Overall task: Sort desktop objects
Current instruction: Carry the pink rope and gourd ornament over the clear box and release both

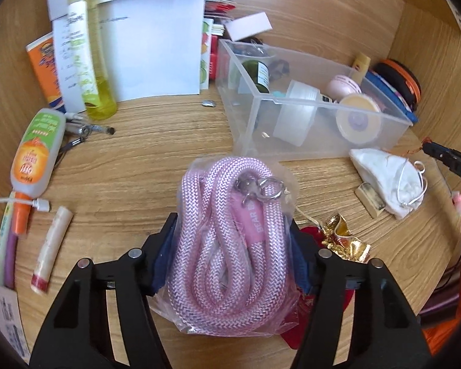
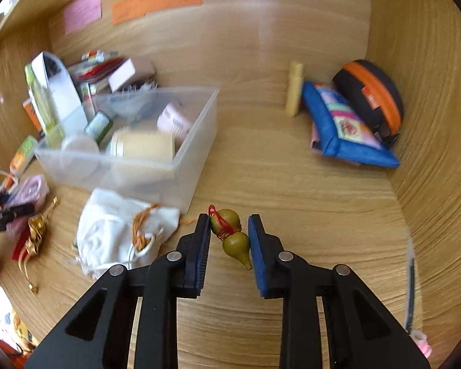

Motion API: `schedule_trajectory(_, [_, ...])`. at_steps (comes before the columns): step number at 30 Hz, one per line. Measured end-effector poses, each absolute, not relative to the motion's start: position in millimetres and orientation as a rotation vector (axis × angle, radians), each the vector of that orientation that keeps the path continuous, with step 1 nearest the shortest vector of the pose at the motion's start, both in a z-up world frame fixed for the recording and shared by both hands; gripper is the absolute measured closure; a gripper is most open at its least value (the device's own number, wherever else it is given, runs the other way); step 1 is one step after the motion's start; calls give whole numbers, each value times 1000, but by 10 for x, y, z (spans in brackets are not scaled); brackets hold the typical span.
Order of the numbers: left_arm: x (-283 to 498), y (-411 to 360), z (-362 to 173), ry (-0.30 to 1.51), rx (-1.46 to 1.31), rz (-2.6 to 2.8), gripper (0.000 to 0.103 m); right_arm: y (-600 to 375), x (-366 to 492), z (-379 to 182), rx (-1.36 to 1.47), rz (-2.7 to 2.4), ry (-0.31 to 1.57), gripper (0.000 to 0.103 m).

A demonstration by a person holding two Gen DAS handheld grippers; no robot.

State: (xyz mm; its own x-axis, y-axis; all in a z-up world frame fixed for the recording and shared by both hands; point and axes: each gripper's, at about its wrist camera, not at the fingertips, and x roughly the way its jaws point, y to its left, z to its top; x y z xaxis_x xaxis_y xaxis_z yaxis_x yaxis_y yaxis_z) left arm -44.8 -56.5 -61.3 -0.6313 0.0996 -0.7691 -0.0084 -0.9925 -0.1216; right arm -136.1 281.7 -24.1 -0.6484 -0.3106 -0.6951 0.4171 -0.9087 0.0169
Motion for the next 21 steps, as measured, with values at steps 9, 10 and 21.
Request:
schedule_trajectory(9, [-283, -671, -350, -247, -1222, 2870, 45, 2810, -1374, 41, 931, -2569, 184, 81])
schedule_trajectory(10, [-274, -673, -305, -252, -1201, 2880, 45, 2809, -1372, 64, 921, -2572, 183, 81])
schedule_trajectory(21, [-322, -635, 32, -300, -1062, 2909, 45, 2600, -1337, 487, 748, -2576, 210, 81])
